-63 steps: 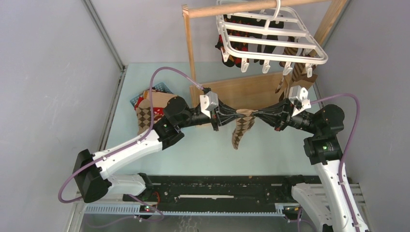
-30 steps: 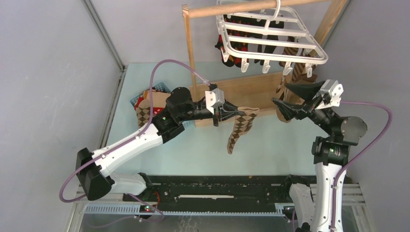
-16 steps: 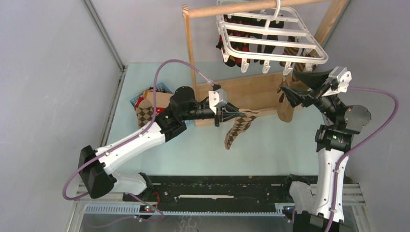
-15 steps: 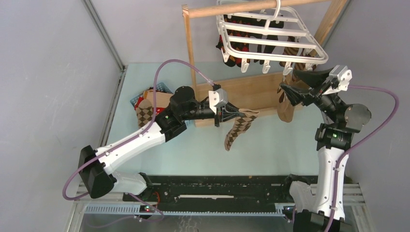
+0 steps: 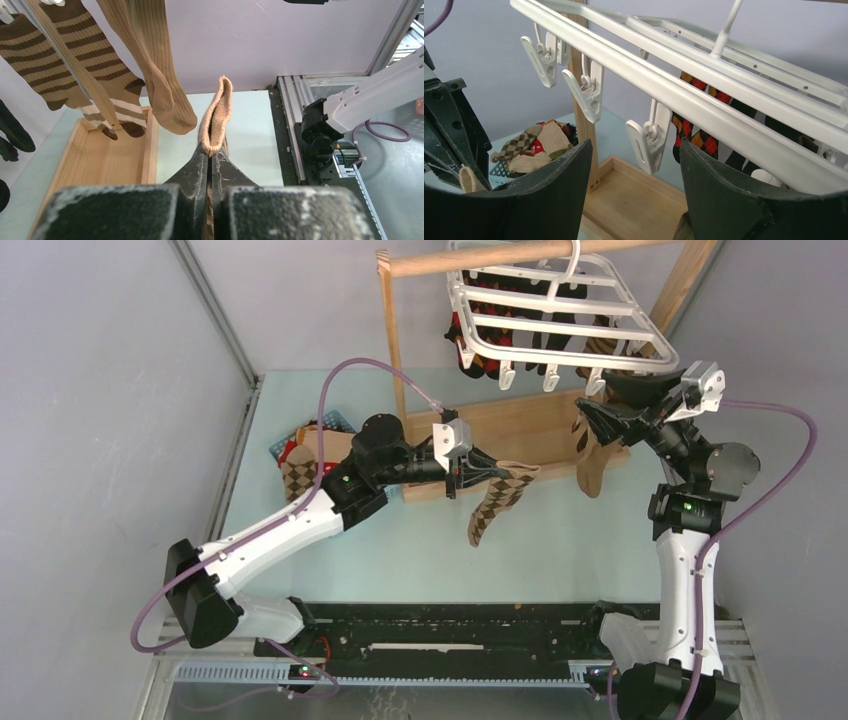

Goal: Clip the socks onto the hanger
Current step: Pick up the sock from the bin.

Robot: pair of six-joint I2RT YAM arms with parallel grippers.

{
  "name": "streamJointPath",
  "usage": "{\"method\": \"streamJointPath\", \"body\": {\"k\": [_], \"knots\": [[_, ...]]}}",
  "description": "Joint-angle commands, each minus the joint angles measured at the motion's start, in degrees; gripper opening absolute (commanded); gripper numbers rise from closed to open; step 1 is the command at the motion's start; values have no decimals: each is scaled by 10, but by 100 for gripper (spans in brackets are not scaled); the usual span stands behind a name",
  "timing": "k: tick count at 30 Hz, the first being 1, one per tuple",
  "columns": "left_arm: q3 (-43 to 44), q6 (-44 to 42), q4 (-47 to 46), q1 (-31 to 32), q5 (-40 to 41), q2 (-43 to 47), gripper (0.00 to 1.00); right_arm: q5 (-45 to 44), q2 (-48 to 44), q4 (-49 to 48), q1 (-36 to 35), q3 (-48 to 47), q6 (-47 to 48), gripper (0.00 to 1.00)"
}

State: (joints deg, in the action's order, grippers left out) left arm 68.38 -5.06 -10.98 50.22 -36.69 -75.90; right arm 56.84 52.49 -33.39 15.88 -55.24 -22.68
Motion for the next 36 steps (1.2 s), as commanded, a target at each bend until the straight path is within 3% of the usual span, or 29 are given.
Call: {"method": "streamJointPath", "body": {"k": [1, 22, 36], "knots": [[45, -8, -11, -3, -10, -3, 1, -35, 0, -25, -14, -25, -15, 73], [47, -6, -11, -3, -9, -5, 1, -70, 26, -75, -41, -25, -62, 71], [45, -3, -11, -3, -9, -3, 1, -69, 27, -89, -42, -25, -78, 63]]}}
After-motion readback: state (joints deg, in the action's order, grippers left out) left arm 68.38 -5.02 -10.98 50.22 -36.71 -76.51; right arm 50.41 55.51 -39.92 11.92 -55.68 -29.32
